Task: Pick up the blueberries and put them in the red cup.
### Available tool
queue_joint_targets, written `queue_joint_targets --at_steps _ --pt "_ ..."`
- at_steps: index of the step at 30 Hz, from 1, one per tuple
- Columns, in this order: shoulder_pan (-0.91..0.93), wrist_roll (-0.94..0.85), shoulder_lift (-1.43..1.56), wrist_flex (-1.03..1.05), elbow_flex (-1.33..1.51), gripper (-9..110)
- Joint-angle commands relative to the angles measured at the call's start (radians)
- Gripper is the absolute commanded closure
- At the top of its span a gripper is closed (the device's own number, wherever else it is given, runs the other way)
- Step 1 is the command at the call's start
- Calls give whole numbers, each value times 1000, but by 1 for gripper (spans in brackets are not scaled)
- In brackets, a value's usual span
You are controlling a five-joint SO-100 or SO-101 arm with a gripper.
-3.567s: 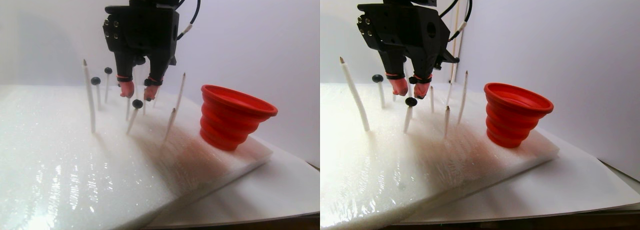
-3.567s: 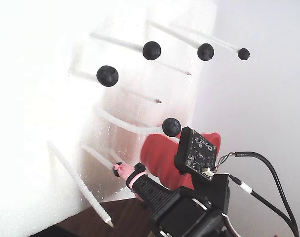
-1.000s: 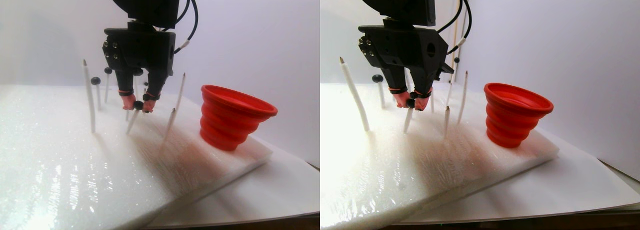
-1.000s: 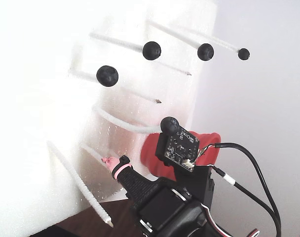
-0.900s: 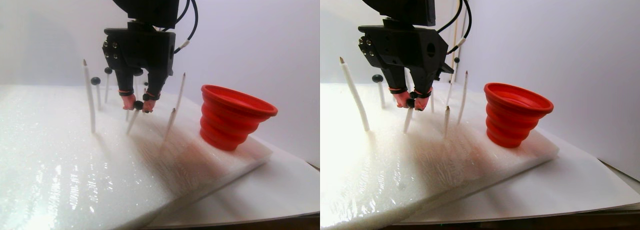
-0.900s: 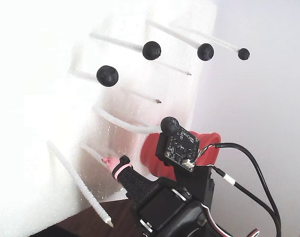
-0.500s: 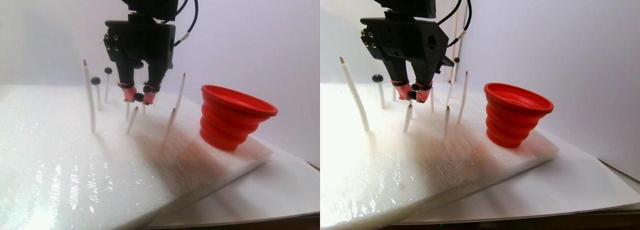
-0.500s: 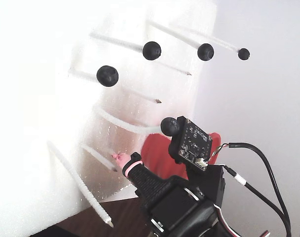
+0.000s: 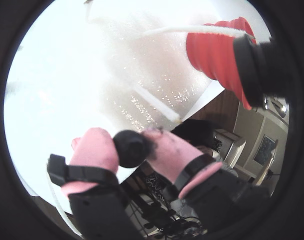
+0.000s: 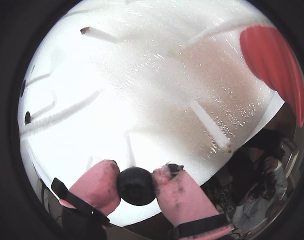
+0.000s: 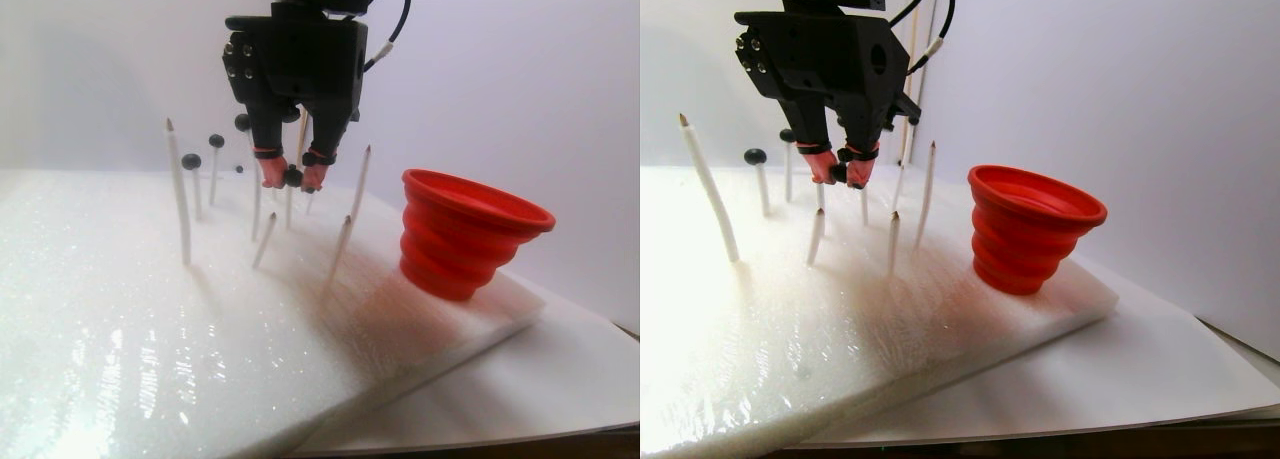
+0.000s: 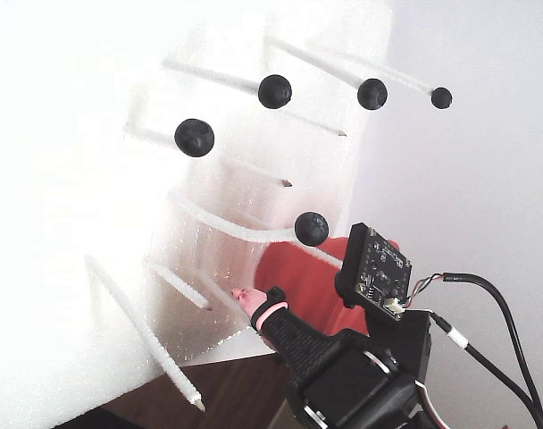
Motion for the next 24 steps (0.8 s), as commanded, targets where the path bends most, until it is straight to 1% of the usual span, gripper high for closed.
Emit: queue_joint_targets --at_steps 1,24 --pt "41 -12 95 18 -11 91" --pt "184 -72 184 172 -81 91"
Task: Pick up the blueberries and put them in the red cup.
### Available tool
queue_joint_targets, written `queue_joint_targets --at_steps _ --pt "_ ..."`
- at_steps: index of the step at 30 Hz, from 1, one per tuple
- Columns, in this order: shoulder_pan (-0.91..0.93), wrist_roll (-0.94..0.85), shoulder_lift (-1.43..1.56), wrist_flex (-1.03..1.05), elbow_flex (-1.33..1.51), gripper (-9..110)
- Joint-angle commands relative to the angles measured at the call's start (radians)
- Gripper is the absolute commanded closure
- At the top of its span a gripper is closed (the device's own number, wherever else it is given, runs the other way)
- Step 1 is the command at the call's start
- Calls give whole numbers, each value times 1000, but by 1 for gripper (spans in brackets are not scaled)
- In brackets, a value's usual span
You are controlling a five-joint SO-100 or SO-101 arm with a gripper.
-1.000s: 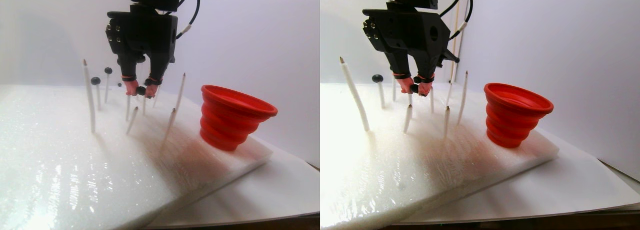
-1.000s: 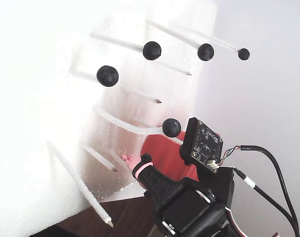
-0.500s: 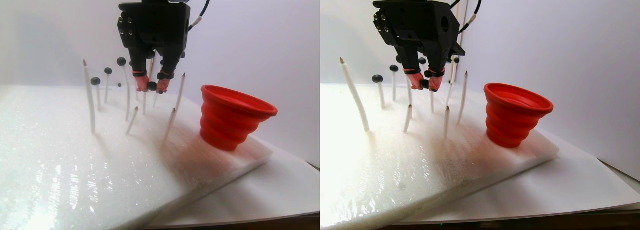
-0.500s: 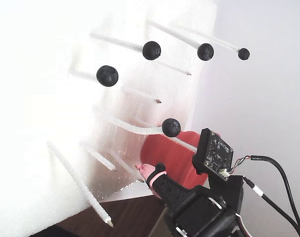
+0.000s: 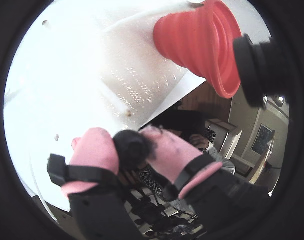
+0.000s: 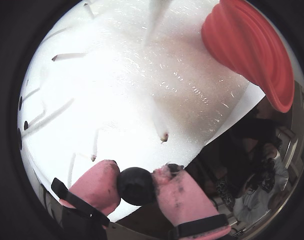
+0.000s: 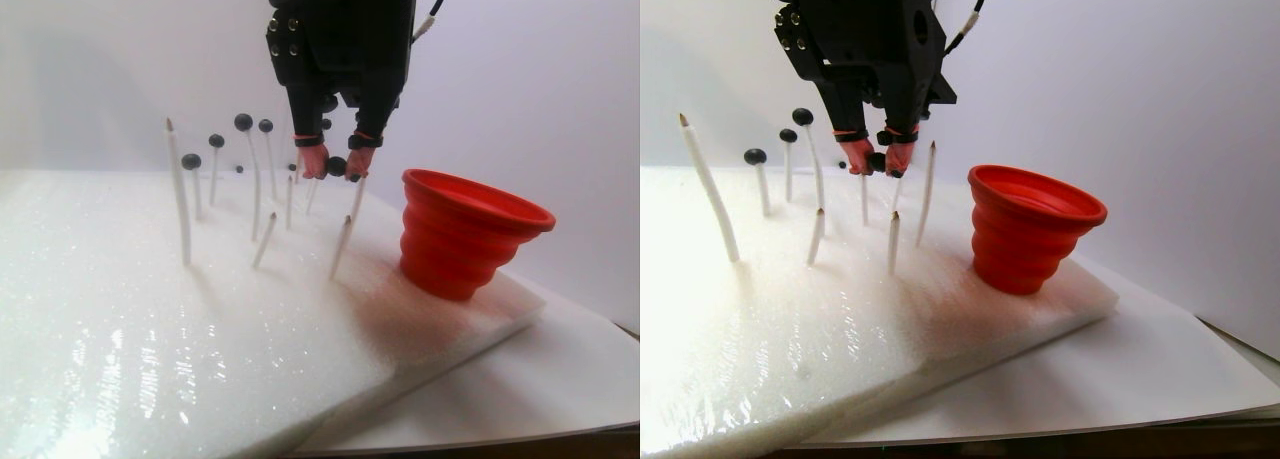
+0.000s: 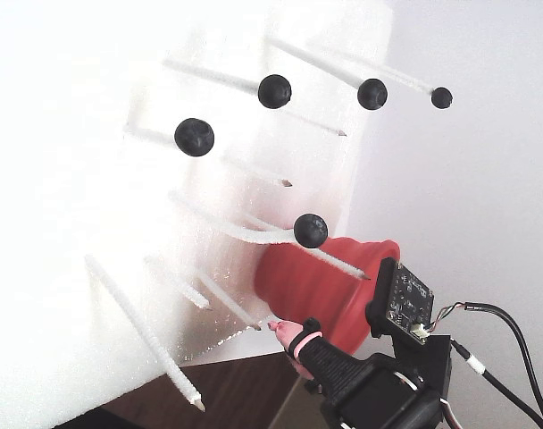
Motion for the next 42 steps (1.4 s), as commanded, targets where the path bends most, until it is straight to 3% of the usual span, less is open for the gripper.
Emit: queue_joint_targets --at_steps 1,30,42 --pt "51 -14 92 23 -78 91" --pt "247 -109 107 72 -184 91" --pt "311 -115 32 3 -241 91"
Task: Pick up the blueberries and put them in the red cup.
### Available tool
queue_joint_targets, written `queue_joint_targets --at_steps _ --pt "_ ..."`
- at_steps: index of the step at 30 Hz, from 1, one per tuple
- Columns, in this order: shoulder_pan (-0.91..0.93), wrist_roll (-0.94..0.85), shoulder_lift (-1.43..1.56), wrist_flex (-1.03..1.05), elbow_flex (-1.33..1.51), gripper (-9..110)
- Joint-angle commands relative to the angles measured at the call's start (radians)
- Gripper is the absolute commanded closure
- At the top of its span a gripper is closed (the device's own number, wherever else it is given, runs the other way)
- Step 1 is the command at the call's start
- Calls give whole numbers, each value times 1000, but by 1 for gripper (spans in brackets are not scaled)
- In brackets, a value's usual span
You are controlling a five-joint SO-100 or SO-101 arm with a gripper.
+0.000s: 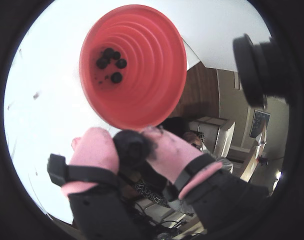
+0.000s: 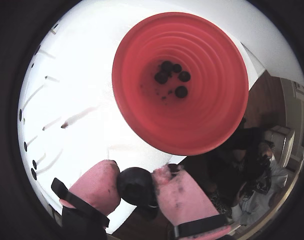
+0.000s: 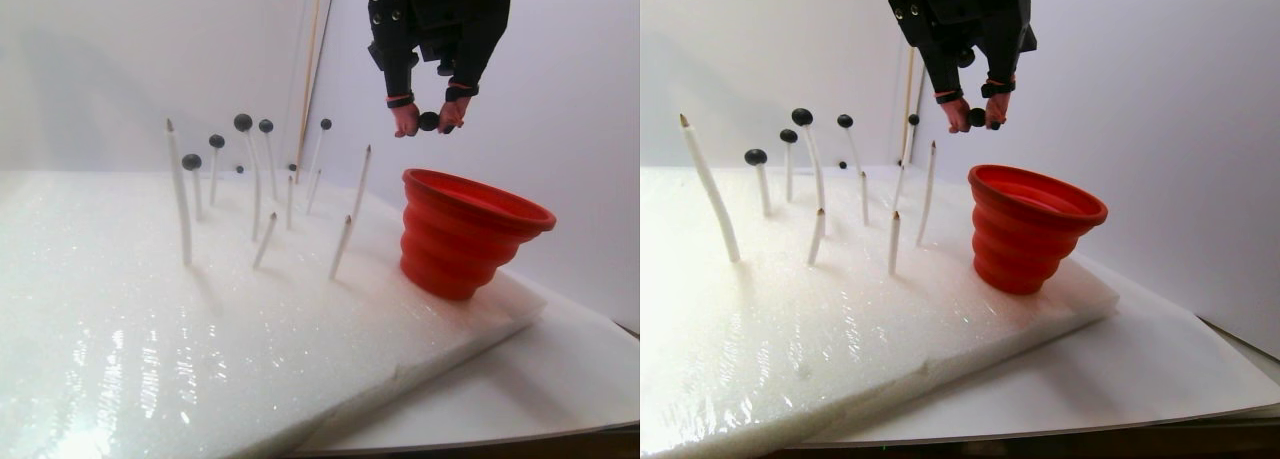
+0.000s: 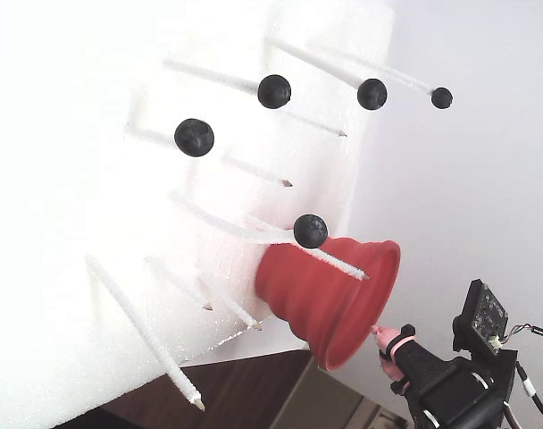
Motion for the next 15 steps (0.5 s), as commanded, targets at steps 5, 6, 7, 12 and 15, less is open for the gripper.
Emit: queue_joint_targets --at_steps 5,6,7,12,15 --pt "89 0 -38 -67 -120 91" --pt "95 0 -44 -74 -124 91" --pt "98 2 -52 -81 -129 90" --pt "117 6 -78 -121 -140 90" --pt "127 6 -97 -138 -146 90"
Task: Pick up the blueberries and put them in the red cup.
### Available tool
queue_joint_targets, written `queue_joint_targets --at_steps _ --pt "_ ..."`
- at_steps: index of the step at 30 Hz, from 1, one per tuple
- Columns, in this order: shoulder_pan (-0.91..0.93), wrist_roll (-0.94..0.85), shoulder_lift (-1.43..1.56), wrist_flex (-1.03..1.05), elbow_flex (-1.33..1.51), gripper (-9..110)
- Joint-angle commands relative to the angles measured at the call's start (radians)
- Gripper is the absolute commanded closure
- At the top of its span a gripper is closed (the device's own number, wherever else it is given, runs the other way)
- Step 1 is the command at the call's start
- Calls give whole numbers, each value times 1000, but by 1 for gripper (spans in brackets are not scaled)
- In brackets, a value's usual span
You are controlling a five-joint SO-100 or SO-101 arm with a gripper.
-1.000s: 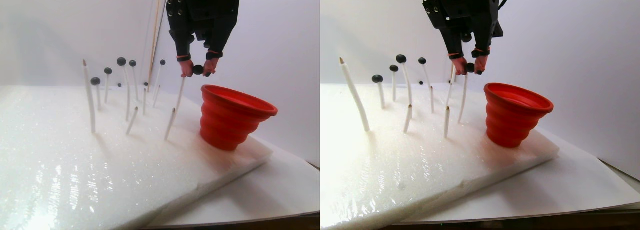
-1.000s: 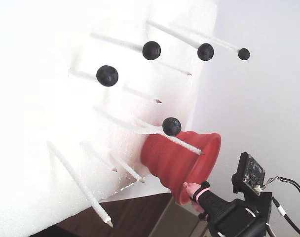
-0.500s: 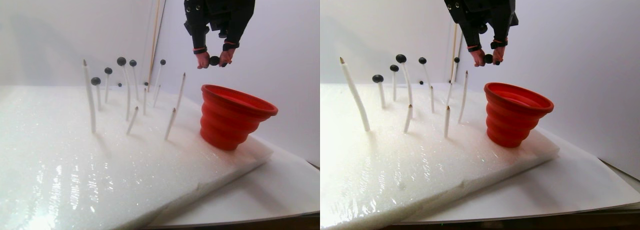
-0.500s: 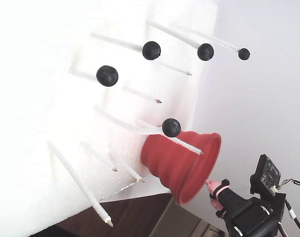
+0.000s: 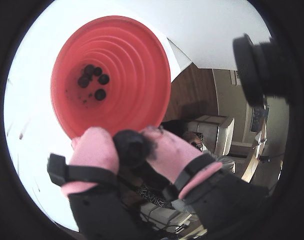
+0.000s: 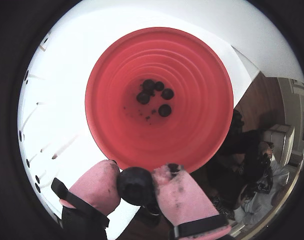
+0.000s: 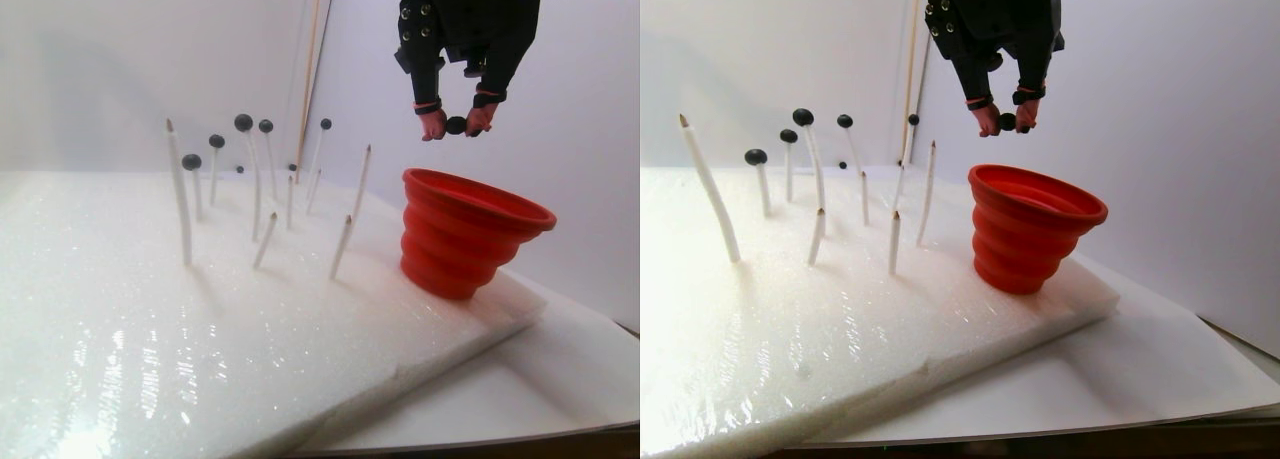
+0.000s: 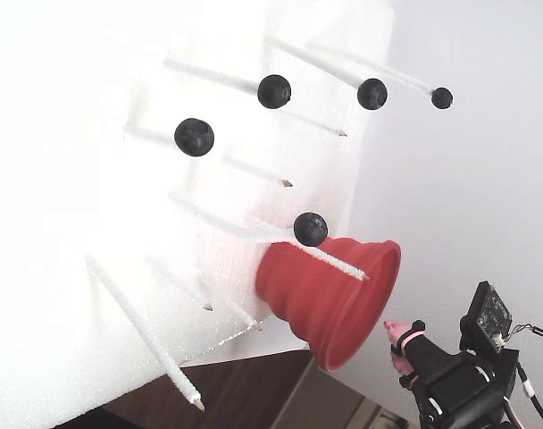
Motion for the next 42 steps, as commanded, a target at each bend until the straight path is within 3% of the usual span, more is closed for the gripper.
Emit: queue_joint_targets --at_steps 1,21,42 --pt "67 6 -2 -43 -106 90" --pt "83 25 -12 -61 -110 85" --pt "-60 31 138 9 -25 87"
